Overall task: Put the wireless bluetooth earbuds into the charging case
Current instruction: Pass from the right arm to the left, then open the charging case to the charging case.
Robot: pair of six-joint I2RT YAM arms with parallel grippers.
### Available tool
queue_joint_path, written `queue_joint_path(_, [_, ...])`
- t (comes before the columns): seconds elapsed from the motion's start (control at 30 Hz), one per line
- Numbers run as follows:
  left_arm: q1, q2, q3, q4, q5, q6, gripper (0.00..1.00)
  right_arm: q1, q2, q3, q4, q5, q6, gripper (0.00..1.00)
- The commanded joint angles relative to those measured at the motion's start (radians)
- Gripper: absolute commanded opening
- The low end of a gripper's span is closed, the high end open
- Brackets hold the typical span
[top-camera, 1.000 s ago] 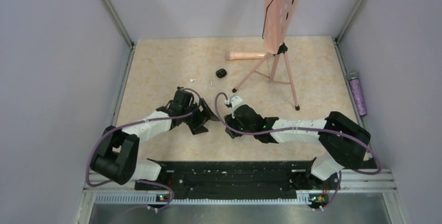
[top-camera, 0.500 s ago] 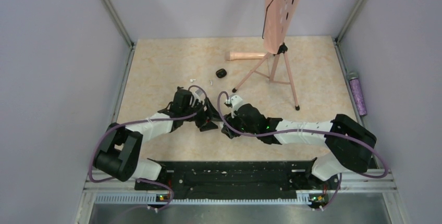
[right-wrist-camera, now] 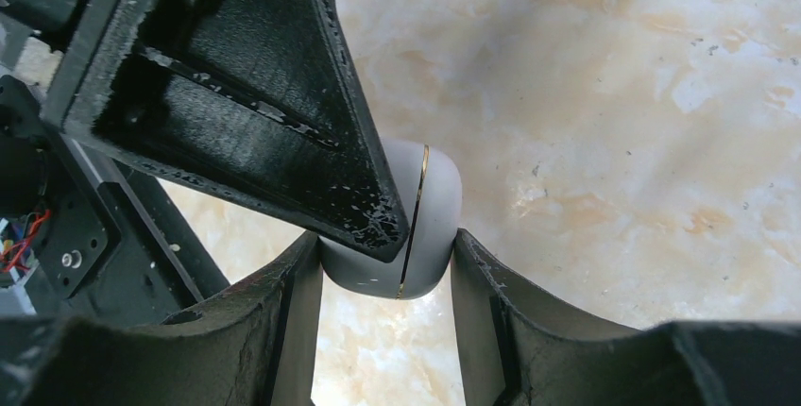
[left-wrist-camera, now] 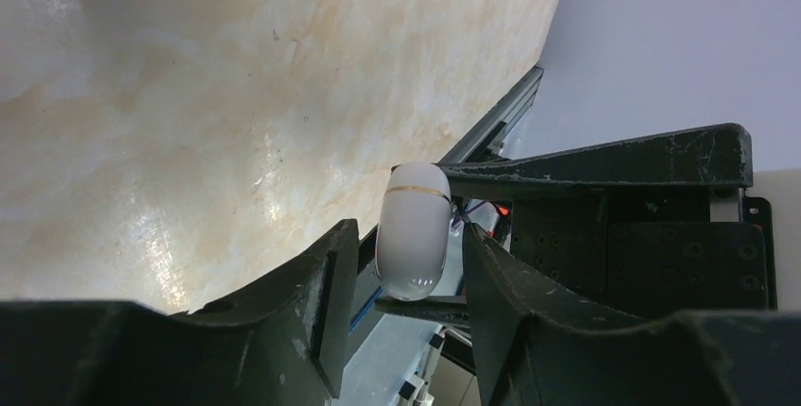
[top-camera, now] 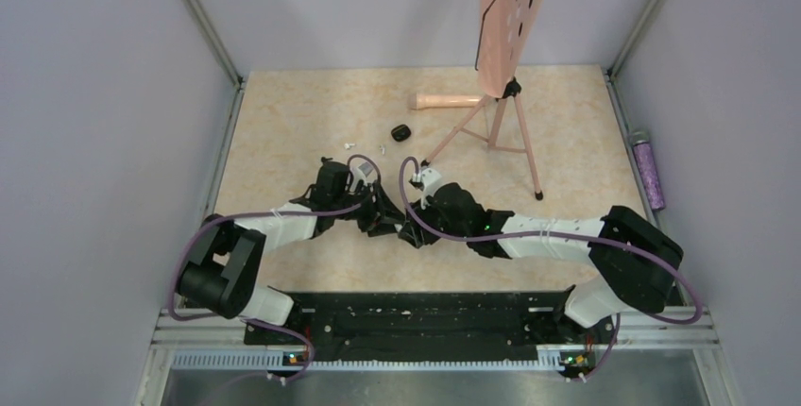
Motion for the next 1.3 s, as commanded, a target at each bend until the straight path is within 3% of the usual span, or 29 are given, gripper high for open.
queue_joint_path(0.0, [-0.005, 0.016, -0.009, 0.087, 0.032, -0.014, 0.49, -0.003, 0.0, 0.036, 0.072, -0.037, 0.01, 0.45])
queue_joint_path(0.07, [-0.005, 0.02, -0.012, 0.104, 0.034, -0.027, 0.39, -0.003, 0.0, 0.038, 0.068, -0.042, 0.01, 0.44])
queue_joint_path(0.17, [-0.005, 0.014, -0.009, 0.108, 0.037, -0.036, 0.16, -0.005, 0.002, 0.045, 0.05, -0.047, 0.019, 0.47])
queue_joint_path(0.23, [-0.005, 0.007, -0.001, 0.101, 0.039, -0.034, 0.0, -0.018, -0.001, 0.054, 0.036, -0.073, 0.04, 0.68])
queue_joint_path(0.33, [-0.004, -0.008, 0.021, 0.055, 0.044, 0.001, 0.0, -0.04, -0.029, 0.063, -0.017, -0.117, 0.071, 0.82])
queue_joint_path(0.5, [-0.004, -0.043, 0.065, -0.013, 0.088, 0.097, 0.0, -0.136, -0.215, -0.053, 0.0, -0.22, 0.212, 0.89])
queue_joint_path(0.63, [-0.004, -0.056, 0.099, -0.005, 0.208, 0.169, 0.0, -0.239, -0.342, -0.147, 0.049, -0.274, 0.388, 0.87])
queue_joint_path(0.8, [-0.003, -0.086, 0.156, -0.051, 0.284, 0.25, 0.0, -0.259, -0.385, -0.19, 0.105, -0.278, 0.523, 0.84])
queue_joint_path(1.07, [-0.004, -0.135, 0.217, -0.086, 0.342, 0.295, 0.0, -0.262, -0.306, -0.218, 0.298, -0.355, 0.624, 0.82])
queue_joint_path(1.27, [-0.005, -0.146, 0.226, -0.112, 0.342, 0.304, 0.0, -0.262, -0.301, -0.227, 0.296, -0.362, 0.617, 0.8])
